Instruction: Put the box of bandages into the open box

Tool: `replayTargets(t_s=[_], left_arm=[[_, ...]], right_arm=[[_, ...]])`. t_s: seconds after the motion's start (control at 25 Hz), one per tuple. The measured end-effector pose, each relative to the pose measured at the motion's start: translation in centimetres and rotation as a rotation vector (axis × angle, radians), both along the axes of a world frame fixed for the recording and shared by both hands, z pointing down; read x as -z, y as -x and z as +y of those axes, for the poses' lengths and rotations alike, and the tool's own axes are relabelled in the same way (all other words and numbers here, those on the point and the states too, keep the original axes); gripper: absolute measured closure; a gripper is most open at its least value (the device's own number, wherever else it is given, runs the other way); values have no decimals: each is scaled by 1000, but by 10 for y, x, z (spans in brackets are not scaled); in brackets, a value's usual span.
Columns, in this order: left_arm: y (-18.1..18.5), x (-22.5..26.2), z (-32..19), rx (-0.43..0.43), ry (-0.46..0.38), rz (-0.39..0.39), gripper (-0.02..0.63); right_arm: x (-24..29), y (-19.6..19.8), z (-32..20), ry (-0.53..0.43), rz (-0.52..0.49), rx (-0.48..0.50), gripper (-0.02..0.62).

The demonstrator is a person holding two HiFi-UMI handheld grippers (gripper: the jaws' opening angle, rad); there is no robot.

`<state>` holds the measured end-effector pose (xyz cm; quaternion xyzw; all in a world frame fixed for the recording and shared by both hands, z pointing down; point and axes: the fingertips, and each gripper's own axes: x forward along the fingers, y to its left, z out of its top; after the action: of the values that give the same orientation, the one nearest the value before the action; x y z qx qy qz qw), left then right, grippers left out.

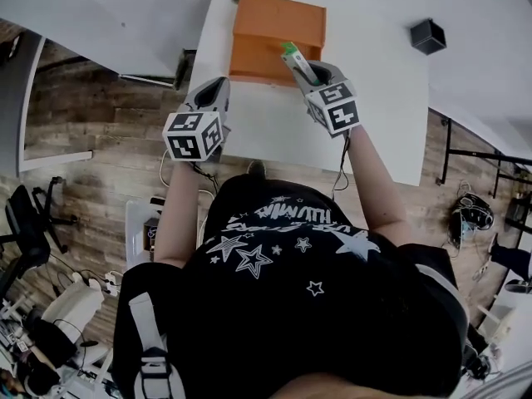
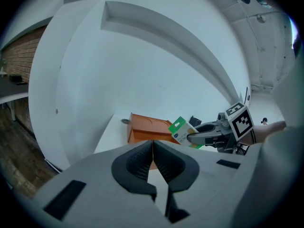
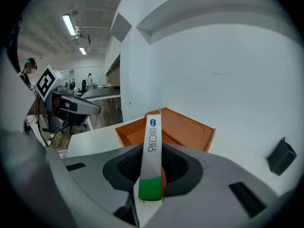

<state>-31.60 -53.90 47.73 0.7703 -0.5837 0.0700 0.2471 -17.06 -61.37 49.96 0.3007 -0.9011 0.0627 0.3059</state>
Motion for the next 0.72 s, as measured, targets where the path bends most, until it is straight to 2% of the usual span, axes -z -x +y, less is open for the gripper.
replayTargets(t_s=[0.24,0.48,0.72], left_arm=[[22,-22,-28,23,27,11,586],[23,-28,-39,31,36,17,586],[23,-30,-47,32,43,16,586]], right_arm=[[-25,38,-31,19,99,125,486],[-30,54,-34,41,93,195,486],[-44,64,-33,70,133,253,486]])
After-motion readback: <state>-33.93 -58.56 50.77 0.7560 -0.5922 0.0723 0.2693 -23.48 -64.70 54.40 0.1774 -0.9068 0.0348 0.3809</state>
